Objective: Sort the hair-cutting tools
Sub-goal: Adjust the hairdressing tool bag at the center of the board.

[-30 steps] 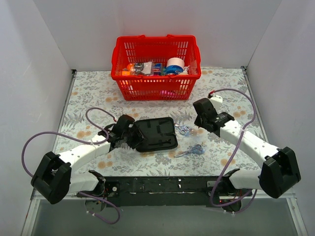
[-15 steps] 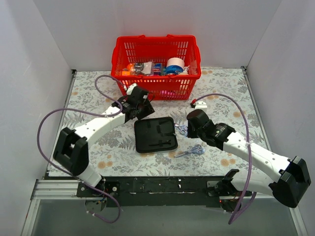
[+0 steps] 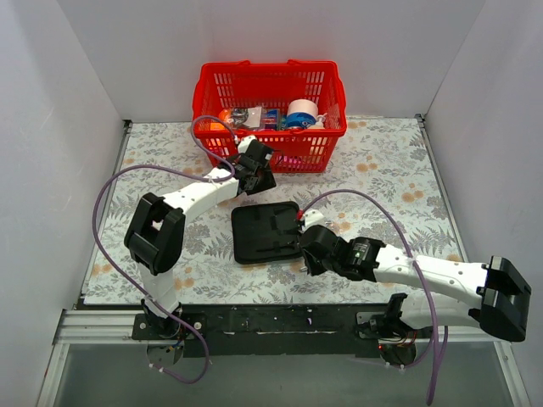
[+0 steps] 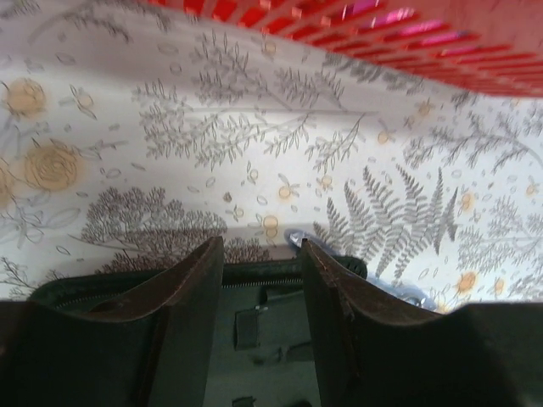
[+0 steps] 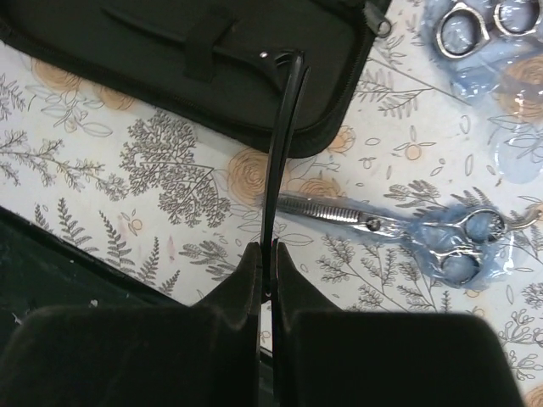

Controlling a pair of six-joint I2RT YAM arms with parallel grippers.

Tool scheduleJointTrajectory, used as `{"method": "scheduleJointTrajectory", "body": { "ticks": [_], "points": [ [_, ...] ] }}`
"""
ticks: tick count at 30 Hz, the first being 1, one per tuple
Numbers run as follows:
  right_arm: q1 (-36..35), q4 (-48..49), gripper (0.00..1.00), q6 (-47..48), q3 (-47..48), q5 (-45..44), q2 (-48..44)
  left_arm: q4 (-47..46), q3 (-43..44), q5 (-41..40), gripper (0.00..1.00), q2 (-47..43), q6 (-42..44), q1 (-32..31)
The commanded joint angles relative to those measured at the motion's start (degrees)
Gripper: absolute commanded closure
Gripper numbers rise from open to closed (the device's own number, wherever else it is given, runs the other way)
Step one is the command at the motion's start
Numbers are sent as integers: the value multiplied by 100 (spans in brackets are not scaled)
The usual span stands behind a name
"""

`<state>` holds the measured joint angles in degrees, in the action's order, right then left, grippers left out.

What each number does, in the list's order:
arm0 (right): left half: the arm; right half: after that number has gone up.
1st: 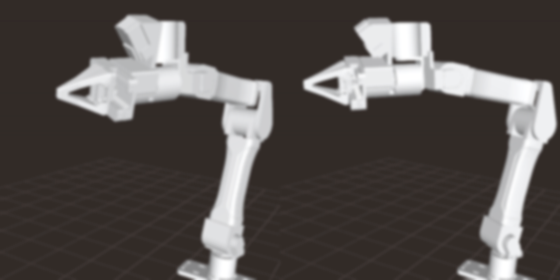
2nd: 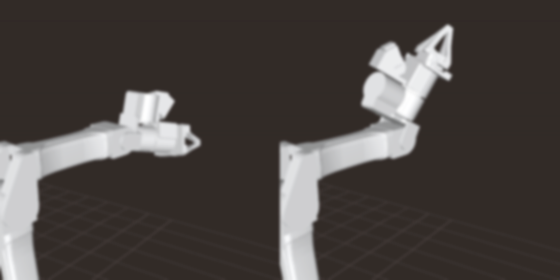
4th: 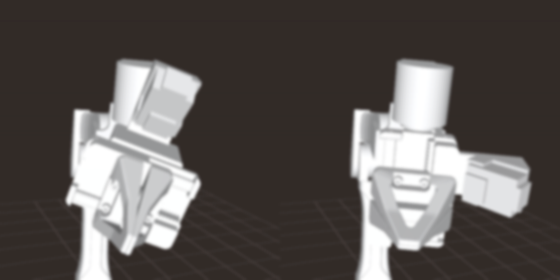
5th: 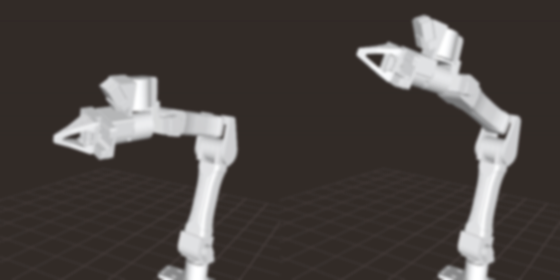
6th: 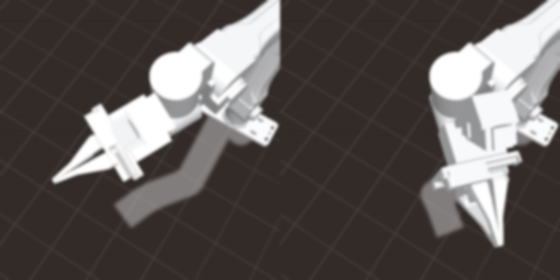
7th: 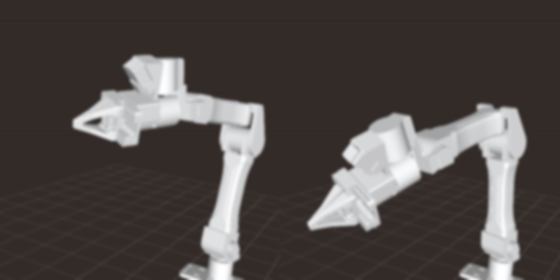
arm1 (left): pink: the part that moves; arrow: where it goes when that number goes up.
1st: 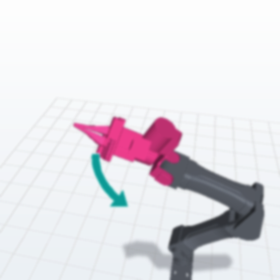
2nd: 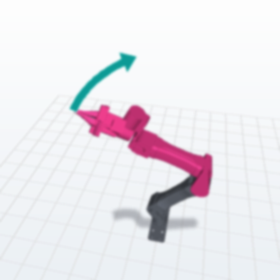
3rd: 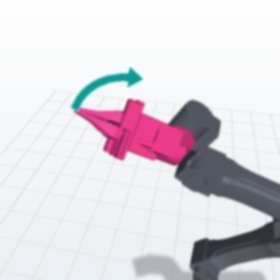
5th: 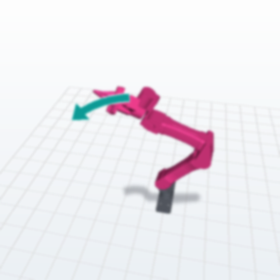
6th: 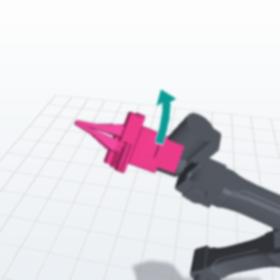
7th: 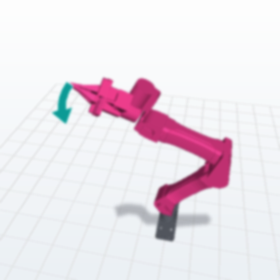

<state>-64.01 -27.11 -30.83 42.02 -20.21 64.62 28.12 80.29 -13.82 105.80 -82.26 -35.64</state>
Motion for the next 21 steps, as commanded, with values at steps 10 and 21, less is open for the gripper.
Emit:
{"method": "scheduleJointTrajectory", "body": {
  "ticks": [10,21],
  "points": [
    [-797,-92,99,-415,377,-651,209,-26,180,-1341,59,652,237,-5],
    [-1052,-514,99,-696,430,-923,-98,194,-575,-1272,60,662,-202,-5]
  ]
}}
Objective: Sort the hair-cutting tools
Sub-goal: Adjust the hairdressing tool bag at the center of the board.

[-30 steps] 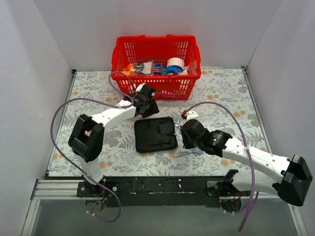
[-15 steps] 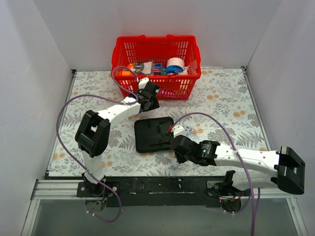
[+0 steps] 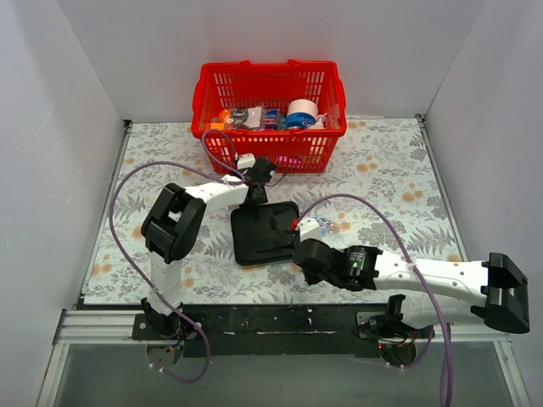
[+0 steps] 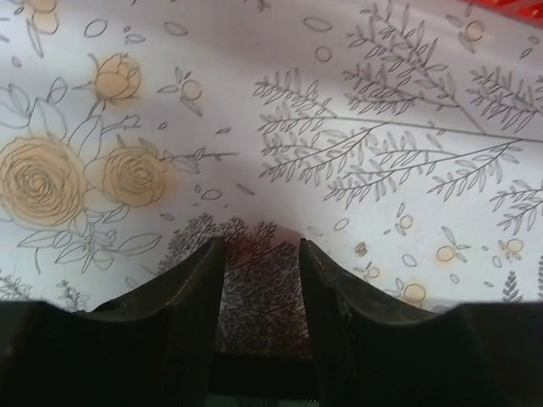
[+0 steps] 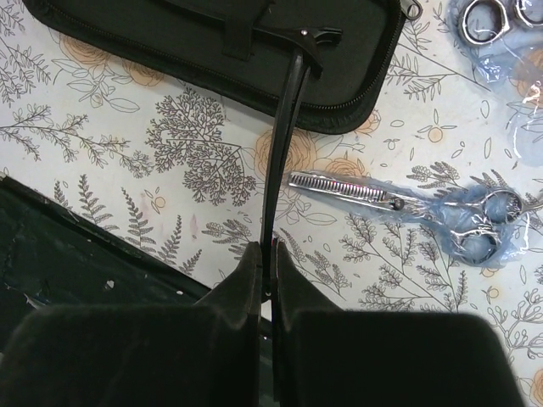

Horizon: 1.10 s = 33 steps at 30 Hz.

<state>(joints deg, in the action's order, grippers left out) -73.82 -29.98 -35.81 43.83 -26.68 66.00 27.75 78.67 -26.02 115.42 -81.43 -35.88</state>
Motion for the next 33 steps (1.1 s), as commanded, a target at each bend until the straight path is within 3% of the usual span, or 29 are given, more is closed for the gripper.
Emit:
{"method": "scheduleJointTrajectory", "body": {
  "ticks": [1,11,23,33],
  "points": [
    [-88,-332,99,-233,240,-294,-236,249,-658,-35,60,-431,-338,19],
    [-264,-650,99,-1199,-410,-268,-500,381,-2152,562,61,-1362,-1261,11],
    [-247,-1195,99,-2271,-254,-1489,17,117,-3850,1301,63,-2638,-2877,-534],
    [342,-781,99,-1824,151,-1666,616,152,-4404,1371,63,-3472,-3546,-1026]
  ]
}}
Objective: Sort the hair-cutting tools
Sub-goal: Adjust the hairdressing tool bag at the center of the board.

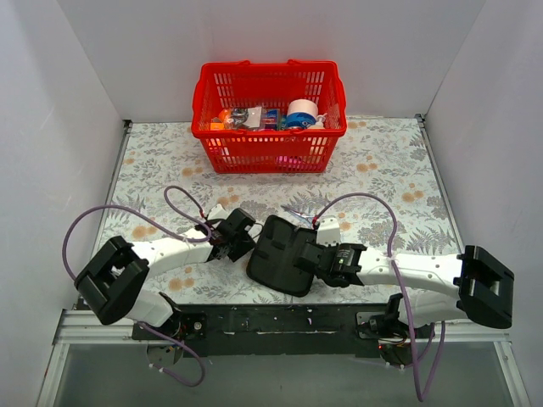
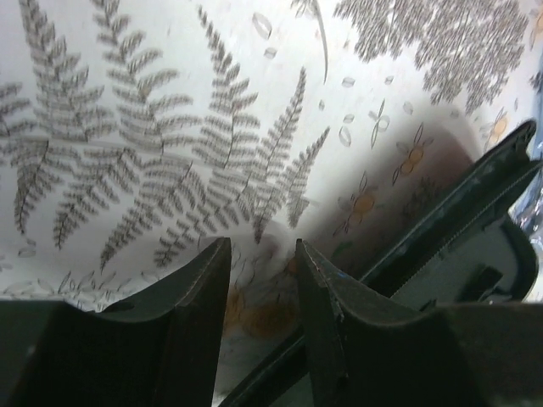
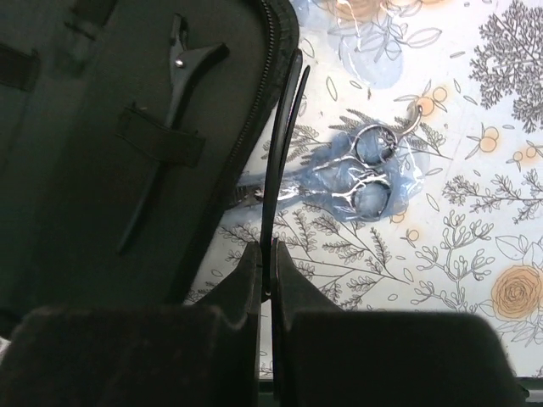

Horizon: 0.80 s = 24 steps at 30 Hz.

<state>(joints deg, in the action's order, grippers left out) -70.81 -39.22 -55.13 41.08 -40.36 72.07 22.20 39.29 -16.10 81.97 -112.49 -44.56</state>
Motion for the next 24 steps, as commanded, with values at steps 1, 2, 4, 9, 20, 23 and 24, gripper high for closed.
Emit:
{"method": "scheduleJointTrajectory", "body": {
  "ticks": [1,2,4,9,20,23,24],
  "points": [
    [32,134,99,247,505,-271,0,707,-509,379,63,-233,-467,-176],
    [40,125,99,344,576,-140,-9,707,-597,388,63,-391,-502,-202],
    [41,108,99,633,778,71,-9,707,-676,388,63,-559,-607,-246],
    [-135,187,99,1066,1033,897,52,707,-870,371,64,-893,-836,-431],
    [-478,-40,99,759,1393,1172,517,602,-721,230,64,-728,-1083,-1037],
    [-513,-322,99,609,1447,978,519,479,-651,300,64,-534,-1091,-1186],
    [-522,-392,99,592,1394,977,475,409,-633,318,64,-481,-1126,-1231]
  ]
}}
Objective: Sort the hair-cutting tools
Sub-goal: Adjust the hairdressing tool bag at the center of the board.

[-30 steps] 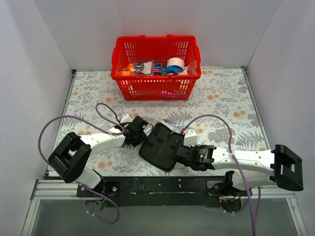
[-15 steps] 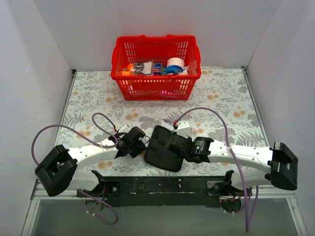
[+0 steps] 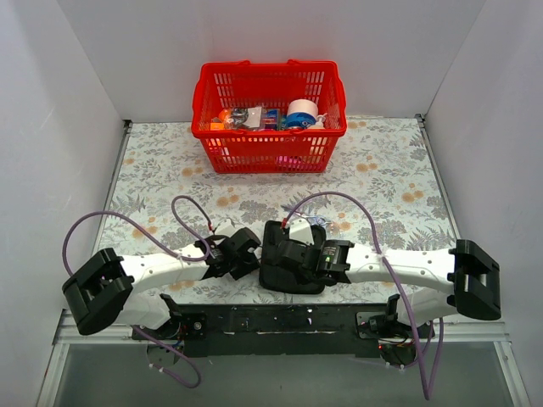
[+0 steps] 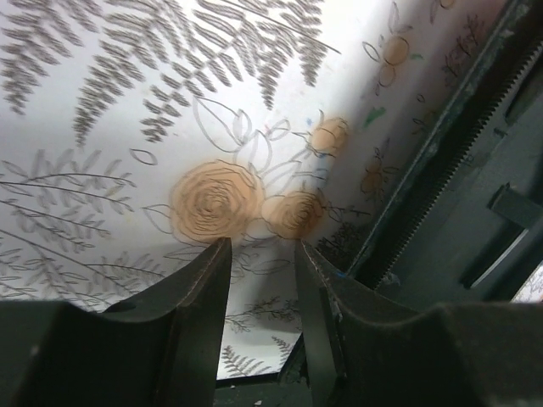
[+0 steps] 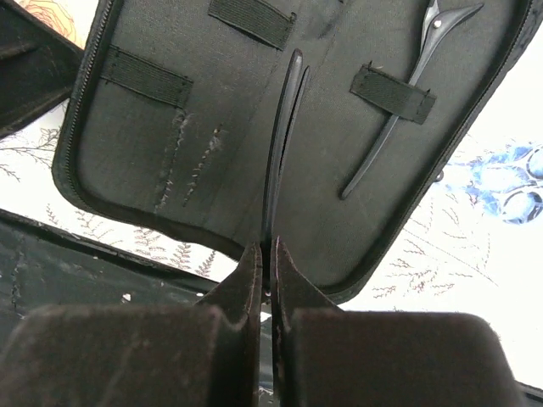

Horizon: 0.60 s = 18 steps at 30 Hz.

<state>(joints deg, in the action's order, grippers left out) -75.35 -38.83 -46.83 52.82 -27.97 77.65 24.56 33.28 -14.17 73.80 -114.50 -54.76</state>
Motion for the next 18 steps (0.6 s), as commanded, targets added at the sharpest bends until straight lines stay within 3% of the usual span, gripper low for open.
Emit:
{"method": "scheduleJointTrajectory", "body": {
  "ticks": [1,13,18],
  "points": [
    [-67,-441,99,-248,177,-262,-144,155,-6,125,64,380,-943,-254],
    [-67,-950,99,-20,-588,-314,-1084,75,214,55,64,522,-908,-650],
    [-15,-1232,99,261,-632,-552,-1305,925,372,-541,63,30,-741,-650]
  ]
}}
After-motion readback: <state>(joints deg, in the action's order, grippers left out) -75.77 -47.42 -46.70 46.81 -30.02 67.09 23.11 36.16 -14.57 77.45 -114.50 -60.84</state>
